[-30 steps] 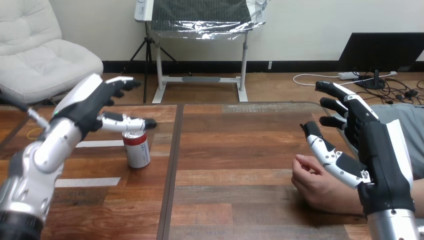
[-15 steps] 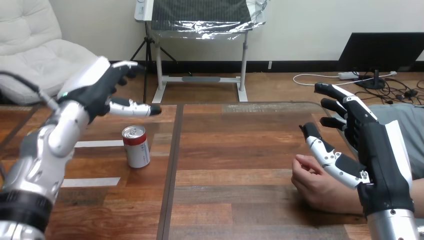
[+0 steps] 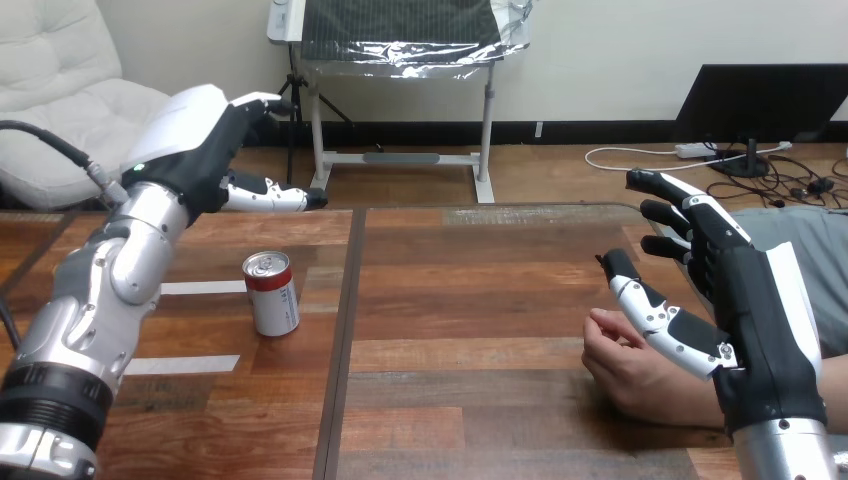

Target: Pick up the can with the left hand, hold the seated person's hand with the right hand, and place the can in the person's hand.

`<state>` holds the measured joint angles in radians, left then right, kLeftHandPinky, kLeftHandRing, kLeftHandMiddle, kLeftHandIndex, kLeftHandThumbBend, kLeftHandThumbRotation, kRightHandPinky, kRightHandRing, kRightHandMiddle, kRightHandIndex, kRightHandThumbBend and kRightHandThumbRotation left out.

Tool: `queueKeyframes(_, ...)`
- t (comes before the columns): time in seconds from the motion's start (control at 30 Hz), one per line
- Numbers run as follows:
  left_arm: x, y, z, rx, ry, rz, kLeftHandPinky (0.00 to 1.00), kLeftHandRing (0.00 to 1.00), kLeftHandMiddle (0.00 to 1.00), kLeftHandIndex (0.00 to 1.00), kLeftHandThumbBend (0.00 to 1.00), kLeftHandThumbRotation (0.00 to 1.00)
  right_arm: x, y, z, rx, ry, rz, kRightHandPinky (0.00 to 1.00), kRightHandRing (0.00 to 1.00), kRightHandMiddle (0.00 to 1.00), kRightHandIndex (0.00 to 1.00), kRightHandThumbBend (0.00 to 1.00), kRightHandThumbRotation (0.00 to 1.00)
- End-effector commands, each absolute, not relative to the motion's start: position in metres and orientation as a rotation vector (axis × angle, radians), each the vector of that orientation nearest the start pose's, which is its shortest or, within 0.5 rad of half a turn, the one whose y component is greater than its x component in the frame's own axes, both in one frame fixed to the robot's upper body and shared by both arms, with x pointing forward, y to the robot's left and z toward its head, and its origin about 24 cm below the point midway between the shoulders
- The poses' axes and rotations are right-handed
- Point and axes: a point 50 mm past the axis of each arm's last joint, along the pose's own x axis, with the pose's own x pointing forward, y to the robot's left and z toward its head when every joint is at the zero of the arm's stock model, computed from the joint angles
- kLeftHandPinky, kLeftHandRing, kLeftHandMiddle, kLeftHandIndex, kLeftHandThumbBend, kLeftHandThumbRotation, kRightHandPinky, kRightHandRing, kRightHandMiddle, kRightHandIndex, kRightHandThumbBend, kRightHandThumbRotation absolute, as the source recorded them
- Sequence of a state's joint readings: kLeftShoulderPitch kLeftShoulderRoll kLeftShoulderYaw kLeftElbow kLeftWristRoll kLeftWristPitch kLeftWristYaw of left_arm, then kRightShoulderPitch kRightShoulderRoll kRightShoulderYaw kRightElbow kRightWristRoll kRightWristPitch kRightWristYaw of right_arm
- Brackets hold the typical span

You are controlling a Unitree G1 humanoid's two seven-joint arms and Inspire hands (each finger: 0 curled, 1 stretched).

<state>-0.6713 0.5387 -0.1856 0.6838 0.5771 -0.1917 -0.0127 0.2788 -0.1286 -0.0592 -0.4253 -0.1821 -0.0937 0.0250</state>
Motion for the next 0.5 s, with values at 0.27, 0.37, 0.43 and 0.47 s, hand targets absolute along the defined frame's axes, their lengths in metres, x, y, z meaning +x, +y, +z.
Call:
queueKeyframes(0.27, 0.3778, 0.2156, 0.1379, 1.214, -0.174, -0.085, 0.68, 0.77, 0.80, 0.82, 0.86, 0.37, 0.2011, -0.1866, 0.1142, -0.375, -0.342, -0.048, 0.79, 0.87, 0.90, 0.81, 0.40, 0.00)
queueKeyframes(0.37, 0.3786, 0.2154, 0.1365, 1.220, -0.164, -0.090, 0.66, 0.75, 0.81, 0.83, 0.86, 0.37, 0.2012, -0.1869, 0.1140, -0.376, -0.342, -0.044, 0.79, 0.87, 0.90, 0.81, 0.40, 0.00)
queueKeyframes(0.43, 0.3794, 0.2153, 0.1356, 1.229, -0.158, -0.095, 0.65, 0.74, 0.81, 0.83, 0.85, 0.37, 0.2013, -0.1868, 0.1141, -0.377, -0.343, -0.043, 0.79, 0.87, 0.90, 0.81, 0.40, 0.00)
queueKeyframes(0.47, 0.3798, 0.2152, 0.1352, 1.233, -0.156, -0.098, 0.65, 0.74, 0.81, 0.83, 0.85, 0.37, 0.2013, -0.1867, 0.1142, -0.378, -0.343, -0.043, 0.79, 0.87, 0.90, 0.81, 0.40, 0.00)
